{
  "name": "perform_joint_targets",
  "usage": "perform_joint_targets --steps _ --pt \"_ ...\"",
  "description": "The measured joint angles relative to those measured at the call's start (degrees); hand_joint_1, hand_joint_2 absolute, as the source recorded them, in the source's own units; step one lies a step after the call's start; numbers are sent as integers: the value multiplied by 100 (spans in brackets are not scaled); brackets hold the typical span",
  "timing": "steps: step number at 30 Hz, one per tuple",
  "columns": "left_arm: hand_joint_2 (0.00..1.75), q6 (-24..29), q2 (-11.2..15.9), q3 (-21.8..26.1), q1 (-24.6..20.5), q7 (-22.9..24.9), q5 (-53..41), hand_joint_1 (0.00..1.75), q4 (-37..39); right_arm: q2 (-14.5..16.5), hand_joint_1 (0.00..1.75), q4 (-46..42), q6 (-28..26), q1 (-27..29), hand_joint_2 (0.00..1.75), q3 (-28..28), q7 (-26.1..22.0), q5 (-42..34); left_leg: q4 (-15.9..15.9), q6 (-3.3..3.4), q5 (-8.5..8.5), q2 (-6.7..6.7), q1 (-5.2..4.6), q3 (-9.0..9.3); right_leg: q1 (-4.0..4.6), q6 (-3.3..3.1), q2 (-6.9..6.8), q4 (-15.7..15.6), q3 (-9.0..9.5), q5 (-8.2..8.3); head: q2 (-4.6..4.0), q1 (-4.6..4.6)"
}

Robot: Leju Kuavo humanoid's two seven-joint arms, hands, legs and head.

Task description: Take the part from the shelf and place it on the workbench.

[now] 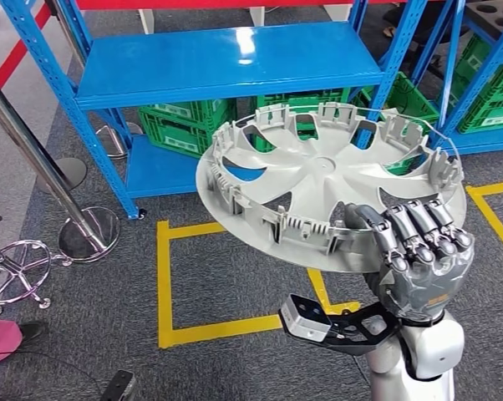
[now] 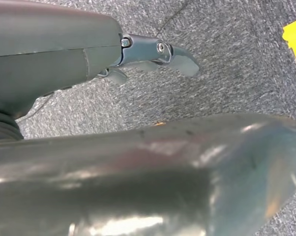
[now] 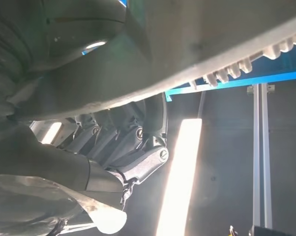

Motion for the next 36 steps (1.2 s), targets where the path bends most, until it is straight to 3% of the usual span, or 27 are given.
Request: perform_joint_targets --steps 2,3,6,8,11,12,13,14,16,18,21,23,26,27,28,29,31,33,36 --pt "0 7 -7 0 -6 2 -21 0 0 1 175 -2 0 -14 175 -2 5 -1 70 -45 14 -4 -22 -64 6 -31 6 -657 372 178 0 -4" --pt "0 11 -8 0 -8 2 -28 0 0 2 175 -3 0 -16 175 -3 12 -2 99 -76 29 -5 -33 -102 12 -59 13 -784 431 187 0 -8" --pt "0 22 -8 0 -5 4 -49 0 0 2 175 -4 0 -6 175 -7 32 2 141 -164 60 -9 -34 -174 11 -172 17 -774 374 235 0 -14" --pt "0 31 -6 -1 -5 5 -60 0 0 2 175 -4 0 -10 175 -8 47 4 405 -224 -168 -15 -23 -280 -12 -253 0 -786 330 288 0 -31" --pt "0 58 -13 -3 -4 13 -66 0 0 2 175 -4 0 -14 175 -8 61 4 1475 -293 -785 -17 3 -655 -6 -311 -13 -783 231 360 0 -50" --pt "0 67 -17 -4 -3 19 -67 0 0 2 175 -3 0 -11 175 -8 61 4 1718 -295 -873 -17 6 -718 1 -315 -13 -781 199 384 0 -49" --pt "0 75 -20 -4 -3 25 -67 0 0 2 175 -3 0 -7 175 -9 60 4 1736 -286 -844 -17 6 -676 8 -315 -11 -780 173 405 0 -49" --pt "0 82 -22 -4 -3 29 -67 0 0 2 175 -2 0 -4 175 -9 59 4 1506 -263 -709 -17 4 -516 14 -311 -8 -780 156 423 0 -49" --pt "0 88 -19 -4 -11 32 -67 0 -1 3 175 -2 0 -4 175 -9 56 3 688 -187 -382 -20 -15 -32 27 -291 -4 -780 141 453 0 -48" --pt "0 79 -20 -5 -21 26 -68 0 -1 4 175 -2 0 -10 175 -9 54 3 137 -122 -257 -23 -42 247 41 -245 -7 -772 110 486 0 -45" --pt "0 58 -33 -6 -10 21 -70 0 0 4 175 -2 0 -10 175 -10 54 4 20 -64 -224 -18 -41 230 46 -150 -14 -771 47 529 0 -43" --pt "0 54 -45 -5 -10 21 -71 0 0 4 175 -3 0 -9 175 -11 54 2 -38 1 -149 -7 -11 207 45 -99 -3 -584 -70 367 0 -29" --pt "0 50 -49 -4 -17 21 -72 0 0 4 175 -2 0 -3 175 -13 54 -1 -52 51 -84 0 -11 129 26 -46 7 438 -500 -189 0 -4" --pt "0 48 -50 -4 -13 21 -72 0 0 4 175 -2 0 6 175 -14 54 -1 -49 53 -70 1 -17 108 21 -34 6 719 -602 -284 0 -4" --pt "0 46 -51 -4 -9 21 -72 0 0 4 175 -2 0 12 175 -15 54 1 -48 51 -58 1 -20 95 20 -26 6 810 -611 -276 0 -4" --pt "0 44 -53 -4 -7 21 -72 0 -1 4 175 -2 0 16 175 -17 54 2 -44 46 -51 0 -21 88 19 -26 6 656 -501 -157 0 -3" --pt "0 32 -59 -4 -9 21 -72 0 -1 4 175 -2 0 10 175 -21 54 3 -21 26 -50 -4 -25 81 18 -42 4 -110 -59 177 0 -3" --pt "0 17 -62 -4 -14 20 -72 0 -1 4 175 -3 0 1 175 -23 54 0 41 -21 -51 -7 -46 34 21 -78 12 -699 260 316 0 -7" --pt "0 5 -60 -4 -12 20 -75 0 0 4 175 -2 0 12 175 -39 55 2 88 -101 -39 -9 -59 -31 24 -148 22 -782 282 318 0 -11"
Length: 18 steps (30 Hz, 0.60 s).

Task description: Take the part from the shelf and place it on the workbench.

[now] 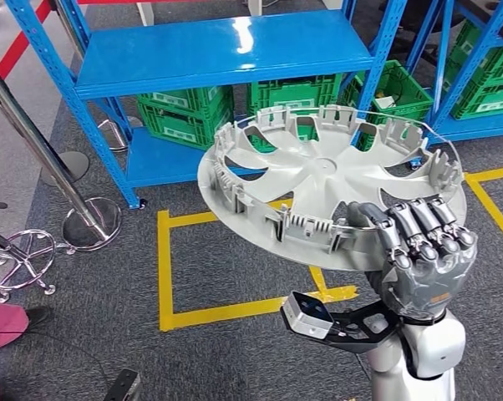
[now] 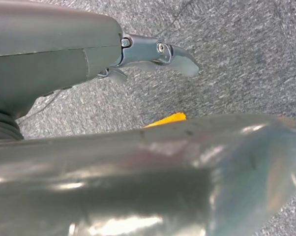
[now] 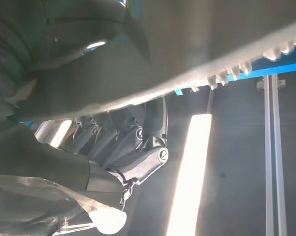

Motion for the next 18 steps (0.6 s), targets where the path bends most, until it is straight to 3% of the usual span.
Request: perform_joint_targets --steps 2,6,8,11,12,15,16,18 --pt "0 -5 3 0 1 -4 -4 0 0 0 175 0 0 1 175 -8 6 4 167 -59 -144 -6 10 -69 -21 -66 -11 -13 -12 29 0 -14" --pt "0 -37 4 -2 9 -17 -23 0 0 0 175 1 0 -3 175 -11 16 3 1478 -154 -830 -11 51 -592 -25 -139 -26 -13 -56 62 0 -34" --pt "0 -46 3 -2 12 -19 -31 0 0 0 175 2 0 -3 175 -13 16 4 1742 -160 -917 -11 55 -700 -23 -143 -27 -10 -66 66 0 -34" --pt "0 -46 3 -2 13 -19 -31 0 0 0 175 3 0 -2 175 -14 16 4 1758 -159 -902 -11 56 -703 -23 -144 -26 -9 -68 68 0 -34" --pt "0 -45 4 -2 13 -19 -39 0 0 0 175 3 0 -3 175 -19 16 4 1512 -143 -735 -11 57 -573 -22 -144 -23 -7 -66 69 0 -35" --pt "0 -44 17 -2 8 -21 -81 0 0 0 175 5 0 -19 175 -52 16 2 198 -30 -153 -16 23 39 -1 -58 -19 8 -118 113 0 -31" --pt "0 -44 15 -2 11 -22 -88 0 0 0 175 5 0 -25 175 -61 16 2 -7 10 -107 -16 19 110 6 -14 -21 8 -142 126 0 -29" --pt "0 -43 5 -2 17 -23 -99 0 0 0 175 4 0 -28 175 -69 16 0 -57 73 -55 -8 39 100 1 42 -16 106 -216 24 0 -22"
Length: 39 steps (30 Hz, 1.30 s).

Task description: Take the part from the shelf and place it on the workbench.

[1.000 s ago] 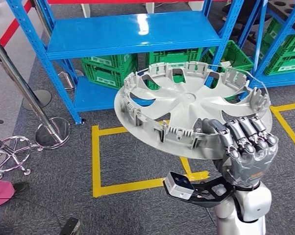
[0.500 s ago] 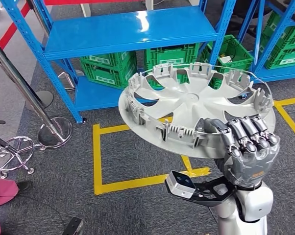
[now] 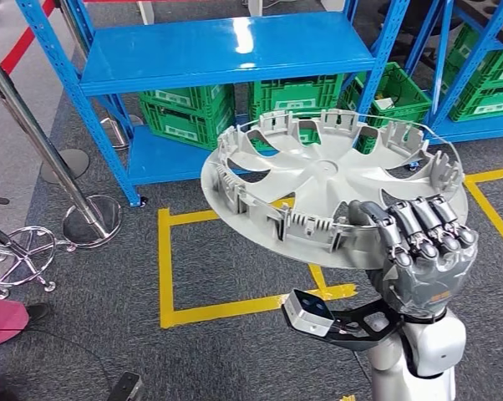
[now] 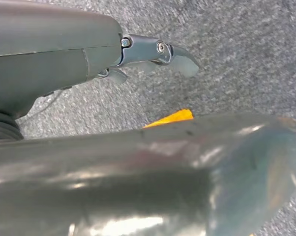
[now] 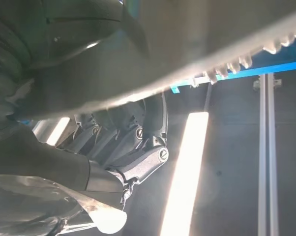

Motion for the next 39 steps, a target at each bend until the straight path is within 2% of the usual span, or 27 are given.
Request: perform_joint_targets --steps 1,3,4,5,6,7,8,9,10,11,14,16,19,20,21,22,24,26,29,30,31,32,34,35,36,37,39 --pt "0 4 -3 1 -4 0 -5 0 -1 0 175 1 0 -2 175 -2 -1 -2 -24 34 27 5 11 -7 -3 22 3 221 -104 -151 0 5" --pt "0 13 1 2 -9 3 -17 0 -1 0 175 3 0 -4 175 -7 -1 -4 -27 73 56 11 7 -42 -12 55 6 963 -424 -546 0 11" --pt "0 16 1 2 -7 8 -23 0 -1 0 175 6 0 -2 175 -14 -1 -5 -24 82 66 13 2 -60 -14 69 6 1330 -578 -688 0 11" --pt "0 16 1 2 -5 13 -28 0 0 0 175 10 0 2 175 -23 -1 -4 -19 86 74 13 -1 -73 -14 78 6 1524 -650 -725 0 12" --pt "0 16 -1 2 -2 18 -32 0 0 0 175 13 0 4 175 -33 -2 -4 -13 86 79 13 -2 -81 -15 82 5 1513 -622 -662 0 13" --pt "0 17 -4 2 0 21 -33 0 0 0 175 15 0 5 175 -42 -2 -3 -2 83 80 11 -2 -84 -16 78 4 1251 -470 -495 0 13" --pt "0 17 -8 2 -1 23 -33 0 0 0 175 15 0 2 175 -47 -3 -3 17 74 76 9 -1 -86 -17 70 2 837 -245 -299 0 14" --pt "0 18 -12 2 -3 24 -34 0 0 0 175 15 0 -4 175 -50 -5 -3 42 54 71 8 -10 -97 -15 57 1 437 -27 -174 0 12" --pt "0 19 -14 2 -6 25 -36 0 0 0 175 13 0 -11 175 -52 -8 -5 73 29 70 6 -19 -120 -11 38 5 124 142 -91 0 12" --pt "0 19 -15 2 -9 25 -39 0 0 0 175 12 0 -14 175 -55 -11 -5 98 -1 74 6 -29 -146 -6 19 9 -31 220 -76 0 10" --pt "0 19 -14 0 -7 26 -49 0 0 0 175 11 0 -7 175 -78 -17 -1 133 -84 90 5 -30 -196 -4 -59 16 -69 212 -52 0 3" --pt "0 19 -8 -1 -7 26 -50 0 0 1 175 11 0 -10 175 -89 -16 0 354 -145 -98 -1 -20 -287 -28 -129 2 -89 197 -11 0 -11" --pt "0 19 -7 -1 -6 26 -57 0 0 2 175 11 0 -15 175 -92 -15 -1 1355 -230 -656 -3 16 -675 -34 -188 -10 -92 143 30 0 -24" --pt "0 19 -9 -1 -3 26 -62 0 0 2 175 12 0 -14 175 -97 -15 -1 1614 -243 -743 -3 26 -762 -32 -194 -11 -91 125 41 0 -23" --pt "0 19 -10 -1 -1 26 -68 0 0 2 175 13 0 -14 175 -104 -14 1 1686 -245 -724 -3 30 -761 -30 -194 -10 -90 110 53 0 -23" --pt "0 19 -10 -1 -2 26 -75 0 0 2 175 13 0 -15 175 -113 -13 1 1534 -237 -601 -3 33 -657 -29 -189 -7 -89 102 62 0 -23" --pt "0 19 -5 -1 -9 26 -82 0 -1 2 175 12 0 -20 175 -126 -11 1 792 -190 -248 -7 28 -248 -26 -171 -2 -89 98 78 0 -22" --pt "0 19 0 -1 -19 26 -85 0 -1 2 175 11 0 -32 175 -131 -7 -1 212 -132 -80 -12 6 33 -14 -126 1 -79 68 106 0 -20" --pt "0 19 -7 -1 -16 31 -87 0 0 2 175 11 0 -39 175 -137 0 -2 59 -63 -71 -13 -2 37 -8 -25 -7 -79 1 153 0 -16" --pt "0 19 -13 -1 -13 33 -89 0 0 2 175 11 0 -39 175 -139 0 -2 31 -32 -43 -8 9 28 -10 3 -6 -49 -32 112 0 -13" --pt "0 19 -16 0 -14 36 -90 0 0 2 175 11 0 -41 175 -140 1 -2 2 8 -9 -3 21 18 -12 27 -3 70 -92 4 0 -6" --pt "0 19 -20 1 -19 37 -91 0 0 2 175 11 0 -41 175 -142 1 -3 -22 45 25 4 31 2 -14 46 1 315 -199 -172 0 2" --pt "0 17 -15 2 -26 39 -92 0 -1 2 175 11 0 -40 175 -144 3 -5 -20 83 68 12 18 -55 -16 76 5 1062 -494 -580 0 16" --pt "0 16 -15 2 -24 40 -92 0 -1 2 175 11 0 -35 175 -147 3 -5 -17 89 88 14 12 -84 -17 86 5 1372 -604 -703 0 17" --pt "0 14 -15 2 -22 40 -92 0 -1 2 175 11 0 -31 175 -151 4 -5 -13 86 107 15 7 -111 -17 92 4 1497 -624 -722 0 17" --pt "0 12 -16 2 -20 41 -93 0 -1 2 175 11 0 -28 175 -156 4 -4 -5 78 124 14 5 -133 -16 90 4 1386 -528 -635 0 18" --pt "0 9 -20 2 -20 42 -94 0 0 2 175 11 0 -31 175 -162 3 -3 23 57 145 12 4 -167 -16 68 2 636 -75 -322 0 19"
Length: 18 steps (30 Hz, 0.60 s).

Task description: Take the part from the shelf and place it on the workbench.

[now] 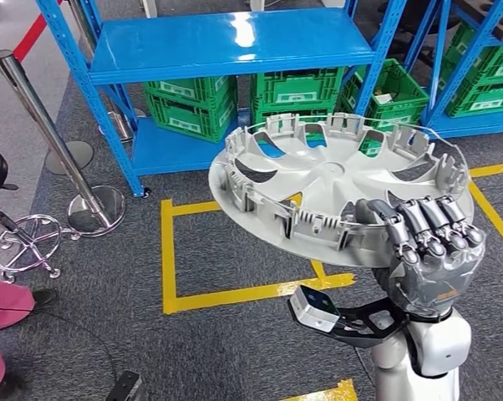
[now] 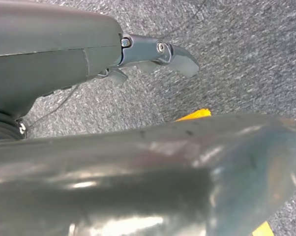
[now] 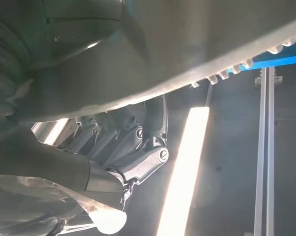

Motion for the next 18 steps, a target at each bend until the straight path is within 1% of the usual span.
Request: perform_joint_targets --steps 1,2,3,5,6,7,8,9,10,11,12,13,14,15,16,17,18 --pt "0 0 -2 0 -2 0 0 0 0 0 175 -1 0 -5 175 -1 0 0 30 -19 6 -1 -12 -23 4 -16 0 -385 228 108 0 0" --pt "0 -1 -3 0 -4 0 0 0 0 0 175 -3 0 -9 175 -2 2 -1 53 -42 18 -2 -22 -49 9 -38 1 -636 371 165 0 -3" --pt "0 -2 -4 0 -4 0 -1 0 -1 0 175 -5 0 -9 175 -5 8 -2 69 -75 37 -2 -31 -75 18 -63 5 -747 426 175 0 -5" --pt "0 -2 -2 0 -1 0 -3 0 -1 0 175 -9 0 0 175 -20 26 1 75 -143 77 -4 -32 -110 22 -126 10 -747 399 219 0 -5" --pt "0 2 2 0 1 0 -5 0 -1 0 175 -10 0 3 175 -31 37 3 100 -177 51 -8 -26 -127 14 -160 6 -754 381 248 0 -5" --pt "0 8 5 0 2 -1 -6 0 -1 0 175 -11 0 3 175 -39 50 4 193 -209 -39 -11 -21 -167 2 -194 -1 -765 363 277 0 -11" --pt "0 17 8 0 2 -1 -7 0 -2 0 175 -12 0 2 175 -45 64 3 400 -242 -202 -15 -12 -246 -11 -226 -8 -776 339 306 0 -19" --pt "0 27 9 0 2 -2 -6 0 -1 0 175 -13 0 2 175 -49 80 3 730 -274 -421 -16 -1 -367 -11 -248 -13 -776 310 327 0 -28" --pt "0 35 9 0 4 -2 -5 0 -1 0 175 -13 0 5 175 -51 94 2 1125 -299 -640 -16 9 -504 -9 -262 -15 -774 277 348 0 -34" --pt "0 39 8 0 6 -2 -5 0 -1 0 175 -13 0 10 175 -55 109 3 1469 -314 -799 -16 18 -614 -5 -267 -16 -773 244 369 0 -35" --pt "0 41 6 1 8 -2 -3 0 0 0 175 -13 0 19 175 -58 128 4 1660 -319 -860 -16 22 -652 -1 -267 -16 -771 216 390 0 -34" --pt "0 40 5 1 10 -3 -2 0 -1 0 175 -13 0 28 175 -59 156 5 1624 -311 -808 -16 23 -585 2 -264 -13 -769 195 408 0 -34" --pt "0 40 4 2 10 -4 0 0 -1 0 175 -13 0 38 175 -60 197 5 1350 -290 -659 -16 20 -406 5 -258 -10 -768 184 423 0 -35" --pt "0 40 4 3 8 -8 2 0 -2 0 175 -13 0 44 175 -59 247 5 930 -256 -478 -18 14 -160 7 -250 -7 -768 178 435 0 -36" --pt "0 40 7 5 4 -11 3 0 -1 0 175 -13 0 48 175 -58 296 5 520 -217 -352 -18 2 70 16 -235 -6 -766 172 446 0 -35" --pt "0 40 7 7 -2 -15 4 0 -1 0 175 -13 0 51 175 -58 339 5 194 -182 -271 -19 -11 238 24 -214 -7 -762 159 459 0 -35" --pt "0 39 4 9 -5 -17 4 0 -1 -1 175 -11 0 52 175 -58 368 5 12 -172 -249 -19 -17 316 36 -206 -9 -751 138 462 0 -32"
